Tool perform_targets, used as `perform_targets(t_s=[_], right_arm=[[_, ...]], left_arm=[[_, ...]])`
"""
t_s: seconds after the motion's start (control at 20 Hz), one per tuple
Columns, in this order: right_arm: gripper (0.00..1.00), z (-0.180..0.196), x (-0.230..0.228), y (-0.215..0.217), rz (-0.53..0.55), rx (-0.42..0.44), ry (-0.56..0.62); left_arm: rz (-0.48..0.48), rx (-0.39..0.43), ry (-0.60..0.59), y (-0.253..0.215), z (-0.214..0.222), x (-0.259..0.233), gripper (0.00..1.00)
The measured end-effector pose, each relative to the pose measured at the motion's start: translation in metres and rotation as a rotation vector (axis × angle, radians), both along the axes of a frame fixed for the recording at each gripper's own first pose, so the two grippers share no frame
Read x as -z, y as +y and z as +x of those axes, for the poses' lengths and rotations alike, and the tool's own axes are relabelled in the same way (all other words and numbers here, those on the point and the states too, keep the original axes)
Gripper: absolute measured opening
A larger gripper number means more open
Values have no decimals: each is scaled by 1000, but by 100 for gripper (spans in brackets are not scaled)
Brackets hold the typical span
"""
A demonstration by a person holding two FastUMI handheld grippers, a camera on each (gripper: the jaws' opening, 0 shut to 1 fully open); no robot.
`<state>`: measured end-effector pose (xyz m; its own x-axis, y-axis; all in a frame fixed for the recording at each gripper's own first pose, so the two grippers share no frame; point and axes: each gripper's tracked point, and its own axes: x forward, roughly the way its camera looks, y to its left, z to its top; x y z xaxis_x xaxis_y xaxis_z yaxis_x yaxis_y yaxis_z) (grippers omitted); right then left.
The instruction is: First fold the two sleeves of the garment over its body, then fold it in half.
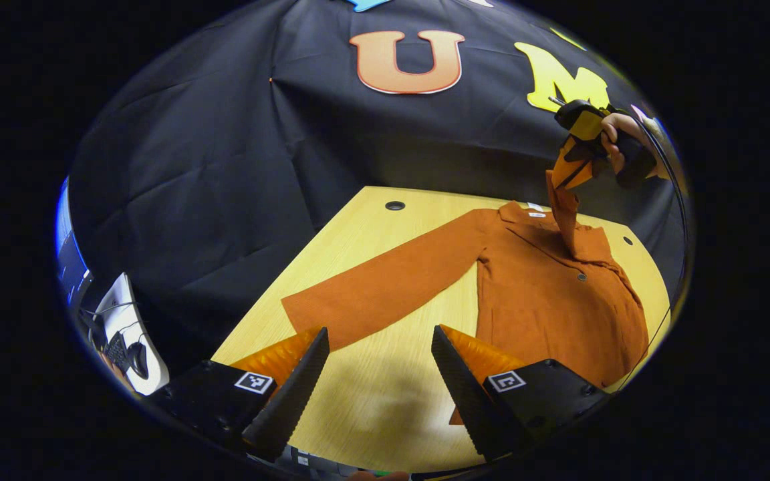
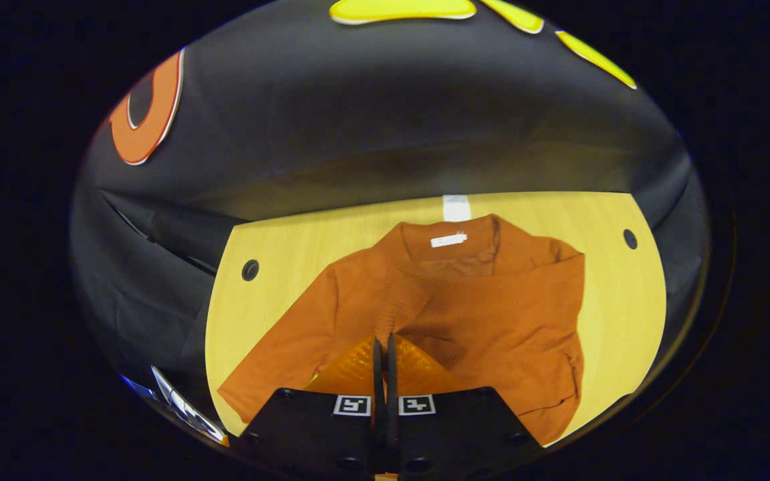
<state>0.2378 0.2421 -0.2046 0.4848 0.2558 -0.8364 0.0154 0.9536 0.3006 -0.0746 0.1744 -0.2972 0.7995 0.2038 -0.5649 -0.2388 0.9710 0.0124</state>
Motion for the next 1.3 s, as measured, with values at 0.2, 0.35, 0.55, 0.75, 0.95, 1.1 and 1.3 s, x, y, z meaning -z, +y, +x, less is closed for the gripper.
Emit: perform_targets(t_s=[0.2,0.35,0.55,0.75,0.95,1.1,1.3], right_arm=[[1,8,33,25,23,-1,56],[5,14,38,38,57,-3,44],[31,10,31,58,120,-48,30],[46,1,9,46,125,-64,-2],[71,-14,-13,13,101,-134,-66],[78,-10,-43,-41,25,-135,-224],[77,-40,-54,-110,-64,-197,-345]], left_arm=[[-28,-52,33,7,-2,15,100],[-38,-89,42,11,-9,18,100],[-51,-141,79,20,-26,25,100],[-50,-183,91,31,-28,26,100],[-88,-268,125,56,-18,32,100],[-162,-318,141,78,-2,37,100],[-272,-386,220,105,24,51,100]])
